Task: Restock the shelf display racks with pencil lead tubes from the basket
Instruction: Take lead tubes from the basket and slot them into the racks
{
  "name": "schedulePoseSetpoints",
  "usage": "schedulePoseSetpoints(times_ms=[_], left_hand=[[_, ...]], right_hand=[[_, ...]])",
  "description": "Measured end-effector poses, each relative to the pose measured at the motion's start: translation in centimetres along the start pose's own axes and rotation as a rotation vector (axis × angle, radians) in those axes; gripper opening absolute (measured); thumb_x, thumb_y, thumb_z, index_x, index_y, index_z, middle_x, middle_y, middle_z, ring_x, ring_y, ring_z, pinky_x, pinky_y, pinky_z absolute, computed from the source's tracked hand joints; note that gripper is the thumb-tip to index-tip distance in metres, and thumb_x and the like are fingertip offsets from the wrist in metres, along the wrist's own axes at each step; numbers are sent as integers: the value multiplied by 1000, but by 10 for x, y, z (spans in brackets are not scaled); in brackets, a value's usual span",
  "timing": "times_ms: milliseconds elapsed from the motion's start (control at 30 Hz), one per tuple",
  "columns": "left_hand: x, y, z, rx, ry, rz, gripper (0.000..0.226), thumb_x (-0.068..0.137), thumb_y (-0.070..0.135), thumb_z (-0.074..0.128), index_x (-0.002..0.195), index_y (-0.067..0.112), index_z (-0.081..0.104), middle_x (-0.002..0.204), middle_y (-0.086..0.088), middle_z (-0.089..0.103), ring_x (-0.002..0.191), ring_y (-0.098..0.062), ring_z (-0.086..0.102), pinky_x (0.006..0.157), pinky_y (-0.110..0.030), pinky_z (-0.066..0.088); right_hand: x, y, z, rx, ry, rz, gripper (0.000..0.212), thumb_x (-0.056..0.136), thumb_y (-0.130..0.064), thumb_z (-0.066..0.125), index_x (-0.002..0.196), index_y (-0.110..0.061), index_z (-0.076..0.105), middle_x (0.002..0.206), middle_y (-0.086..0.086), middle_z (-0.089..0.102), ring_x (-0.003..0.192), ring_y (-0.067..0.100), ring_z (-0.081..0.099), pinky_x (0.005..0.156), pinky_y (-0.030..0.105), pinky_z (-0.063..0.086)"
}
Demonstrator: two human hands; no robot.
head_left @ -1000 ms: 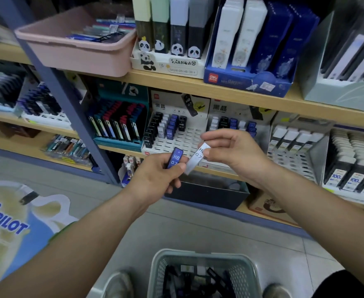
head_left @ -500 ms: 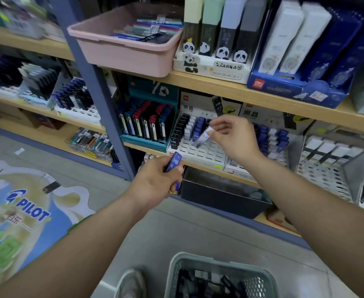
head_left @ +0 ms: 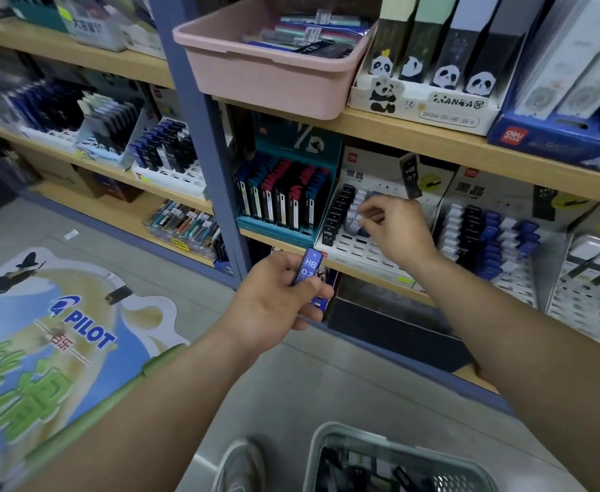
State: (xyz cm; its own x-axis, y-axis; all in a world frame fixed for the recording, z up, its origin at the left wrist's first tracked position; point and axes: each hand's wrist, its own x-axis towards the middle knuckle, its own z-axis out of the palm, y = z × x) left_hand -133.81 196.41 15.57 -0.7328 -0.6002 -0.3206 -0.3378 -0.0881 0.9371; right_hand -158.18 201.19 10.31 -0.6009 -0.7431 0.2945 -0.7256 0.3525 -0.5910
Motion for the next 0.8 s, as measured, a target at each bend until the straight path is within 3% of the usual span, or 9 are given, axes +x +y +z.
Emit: schedulePoseSetpoints(times_ms=[300, 600, 700, 800], left_hand=[[-1, -1, -5, -19, 16, -23, 14, 100, 16, 58, 113, 22, 57, 91, 3, 77, 69, -14, 69, 62, -27, 52], [0, -2, -8, -107, 23, -24, 18, 97, 5, 61, 106, 21, 61, 99, -8, 75, 78, -17, 74, 71, -25, 60], [0, -4, -9, -120, 26, -28, 20, 97, 4, 60, 110, 19, 61, 99, -7, 75, 81, -18, 74, 73, -26, 60], [0, -3, -8, -117, 25, -31, 21, 97, 4, 60, 112, 19, 61, 99, -7, 75, 84, -20, 75, 72, -25, 59]], right_hand=[[-2, -4, 12, -81, 15, -120, 19, 89, -4, 69, 106, -8, 74, 99, 8, 73, 87, 18, 66, 88, 35, 55], [2, 4, 23, -232, -51, -142, 25, 95, -5, 60, 116, -8, 73, 115, 12, 64, 104, 28, 62, 95, 31, 46], [-2, 0, 20, -206, -72, -88, 29, 96, -7, 60, 123, -11, 69, 114, 9, 59, 102, 24, 60, 95, 28, 44], [-17, -21, 4, -2, -11, -29, 25, 95, -15, 64, 119, -19, 71, 103, -3, 60, 83, 8, 60, 87, 28, 51]])
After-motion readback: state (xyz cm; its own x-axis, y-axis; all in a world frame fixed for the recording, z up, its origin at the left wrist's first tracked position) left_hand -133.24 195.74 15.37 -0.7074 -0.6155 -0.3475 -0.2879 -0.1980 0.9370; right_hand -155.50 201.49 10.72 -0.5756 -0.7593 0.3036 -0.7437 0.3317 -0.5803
